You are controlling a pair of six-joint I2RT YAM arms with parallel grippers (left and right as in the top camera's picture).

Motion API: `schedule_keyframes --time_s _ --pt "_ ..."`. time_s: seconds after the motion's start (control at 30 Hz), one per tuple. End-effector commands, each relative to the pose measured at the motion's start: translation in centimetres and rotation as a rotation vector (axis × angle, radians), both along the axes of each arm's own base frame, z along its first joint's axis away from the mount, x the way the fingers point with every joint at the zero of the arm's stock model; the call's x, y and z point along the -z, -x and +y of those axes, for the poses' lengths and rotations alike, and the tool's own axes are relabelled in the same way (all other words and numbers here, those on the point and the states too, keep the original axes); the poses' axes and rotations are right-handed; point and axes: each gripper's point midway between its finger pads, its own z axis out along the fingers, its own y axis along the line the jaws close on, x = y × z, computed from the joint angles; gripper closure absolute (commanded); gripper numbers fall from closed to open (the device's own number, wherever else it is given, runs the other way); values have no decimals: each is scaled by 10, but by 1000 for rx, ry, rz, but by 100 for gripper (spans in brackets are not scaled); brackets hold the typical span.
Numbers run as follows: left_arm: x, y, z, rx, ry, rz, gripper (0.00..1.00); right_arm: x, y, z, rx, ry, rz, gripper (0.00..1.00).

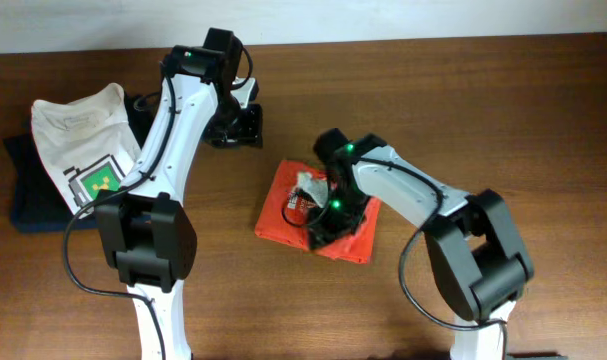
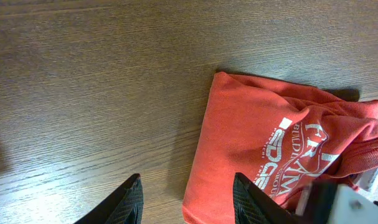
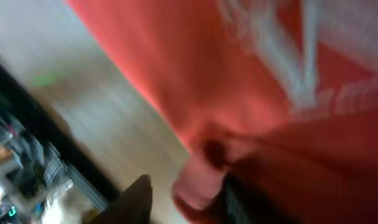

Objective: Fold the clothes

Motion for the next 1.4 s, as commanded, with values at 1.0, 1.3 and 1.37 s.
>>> schedule_keyframes --time_s 1.0,1.3,1.37 --pt "124 45 -53 246 -79 300 64 21 -51 -122 358 443 -165 93" --pt "91 78 -44 149 -90 456 85 -9 -119 -177 421 526 -423 65" --pt "68 39 -48 138 -54 276 81 -42 -129 -189 502 521 -476 64"
